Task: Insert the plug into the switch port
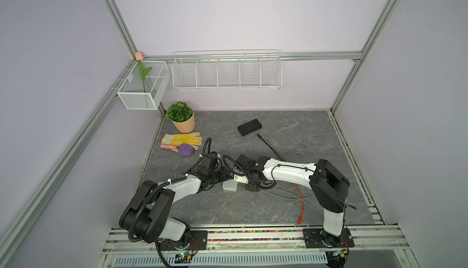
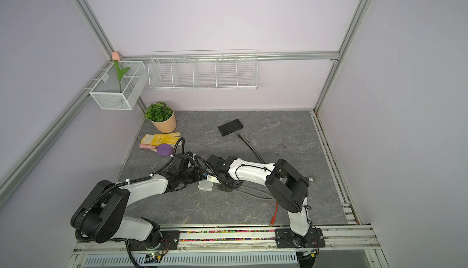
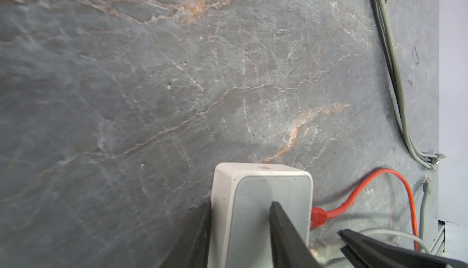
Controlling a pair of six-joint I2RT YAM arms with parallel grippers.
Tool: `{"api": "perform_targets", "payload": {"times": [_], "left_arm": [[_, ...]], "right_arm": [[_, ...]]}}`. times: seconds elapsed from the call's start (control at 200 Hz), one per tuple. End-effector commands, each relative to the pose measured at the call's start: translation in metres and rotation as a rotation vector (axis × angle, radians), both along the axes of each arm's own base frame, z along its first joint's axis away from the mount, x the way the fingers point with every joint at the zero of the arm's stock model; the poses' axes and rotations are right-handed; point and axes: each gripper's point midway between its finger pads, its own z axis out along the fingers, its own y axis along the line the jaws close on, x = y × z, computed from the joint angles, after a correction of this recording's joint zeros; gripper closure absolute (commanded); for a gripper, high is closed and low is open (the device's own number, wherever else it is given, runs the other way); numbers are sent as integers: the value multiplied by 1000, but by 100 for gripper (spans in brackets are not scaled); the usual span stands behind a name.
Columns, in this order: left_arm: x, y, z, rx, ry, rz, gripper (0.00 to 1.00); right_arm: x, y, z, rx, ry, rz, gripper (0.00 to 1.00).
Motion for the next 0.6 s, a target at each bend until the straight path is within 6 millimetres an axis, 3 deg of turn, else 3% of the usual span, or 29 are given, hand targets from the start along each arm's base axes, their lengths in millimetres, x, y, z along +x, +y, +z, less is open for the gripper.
{"api": "perform_targets", "payload": {"times": [0.0,0.305,0.595], "left_arm": [[3,-3,1,15,-5,-23,64],[3,-2,1,22,-3,-22,64],[3,-3,1,18,-1,-23,65]], "right_arm": [[-1,-4,1,-20,23,-1,93],[-5,2,6,14,55,6,93],[-7,2,-2,9,70,4,93]]}}
